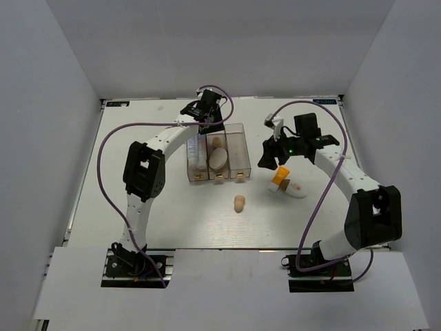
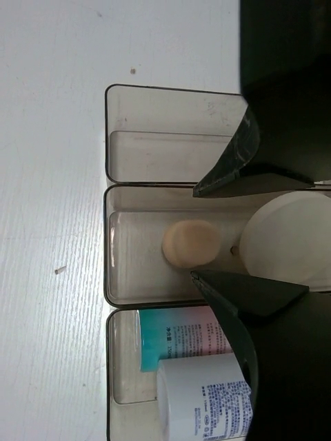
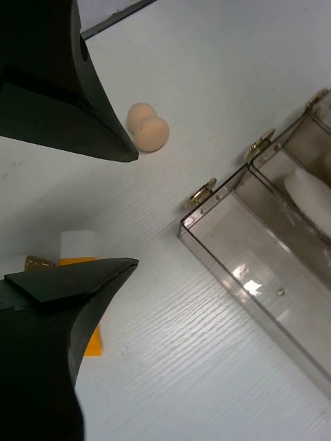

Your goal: Organize the makeup

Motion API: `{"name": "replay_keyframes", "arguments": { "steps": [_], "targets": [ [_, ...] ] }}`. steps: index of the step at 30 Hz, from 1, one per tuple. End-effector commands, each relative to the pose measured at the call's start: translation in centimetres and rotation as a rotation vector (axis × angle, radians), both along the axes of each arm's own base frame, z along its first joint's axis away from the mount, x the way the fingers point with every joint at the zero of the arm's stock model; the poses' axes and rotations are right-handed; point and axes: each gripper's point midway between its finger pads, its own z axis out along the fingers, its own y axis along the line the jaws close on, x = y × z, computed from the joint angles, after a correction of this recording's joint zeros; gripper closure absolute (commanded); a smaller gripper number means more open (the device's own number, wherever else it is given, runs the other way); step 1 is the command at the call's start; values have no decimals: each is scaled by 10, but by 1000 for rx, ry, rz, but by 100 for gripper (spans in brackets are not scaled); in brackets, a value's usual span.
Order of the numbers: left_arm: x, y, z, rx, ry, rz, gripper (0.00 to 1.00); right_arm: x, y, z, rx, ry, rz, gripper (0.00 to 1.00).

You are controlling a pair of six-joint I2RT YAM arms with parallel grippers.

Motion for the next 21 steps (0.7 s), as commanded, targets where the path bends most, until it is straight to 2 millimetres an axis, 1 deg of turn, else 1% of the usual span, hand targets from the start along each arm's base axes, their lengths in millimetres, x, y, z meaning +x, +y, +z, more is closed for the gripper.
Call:
{"name": "replay_keyframes", "arguments": {
  "steps": [1,2,3,4,5,6,7,8,9,10,11,12,13,14,15,16,17,18,19,20,21],
  "targets": [
    [5,-7,55,-78,-109,-26,43,-13,16,25,66,-93,212,36],
    [3,-6,73,-96,-141,-27,43,-23,17,23,67,-84,258,36],
    [2,-7,84,-113,-162,-30,43,-31,17,23,74,-94,302,36],
    [-1,-6,89,-125,-180,-33,44,-38,20,24,91,-150,390,36],
    [-8,-4,113,-156,-220,-42,51,-49,19,22,95,-135,430,36],
    [-13,-4,124,-179,-243,-51,57,-55,19,20,99,-146,463,36],
    [-21,-2,116,-185,-243,-61,62,-62,22,18,104,-148,500,36],
    [-28,0,121,-200,-254,-71,69,-62,22,17,96,-176,528,36],
    [-42,3,145,-240,-296,-91,70,-67,22,14,93,-160,540,36],
    [-53,8,132,-241,-282,-95,71,-72,24,11,89,-156,563,36],
    [-62,11,133,-251,-289,-101,71,-73,25,6,78,-164,586,37],
    [-77,15,153,-286,-325,-116,69,-76,25,3,73,-158,598,37],
    [-85,19,155,-297,-336,-118,66,-80,26,-2,61,-154,615,38],
    [-98,26,134,-287,-296,-113,60,-83,28,-6,53,-154,635,38],
    [-114,30,150,-310,-327,-120,46,-85,30,-10,40,-152,648,38],
    [-123,35,148,-315,-324,-115,38,-86,30,-12,33,-149,652,38],
    [-136,41,126,-306,-279,-103,34,-90,33,-17,28,-139,667,38],
    [-145,46,123,-308,-272,-99,28,-90,35,-20,18,-142,670,38],
    [-156,55,134,-319,-297,-86,26,-92,35,-26,10,-125,669,38],
    [-166,61,121,-314,-270,-74,25,-96,39,-28,7,-112,673,38],
    [-178,70,129,-323,-288,-65,23,-93,40,-31,-9,-120,665,39]
  ]
}}
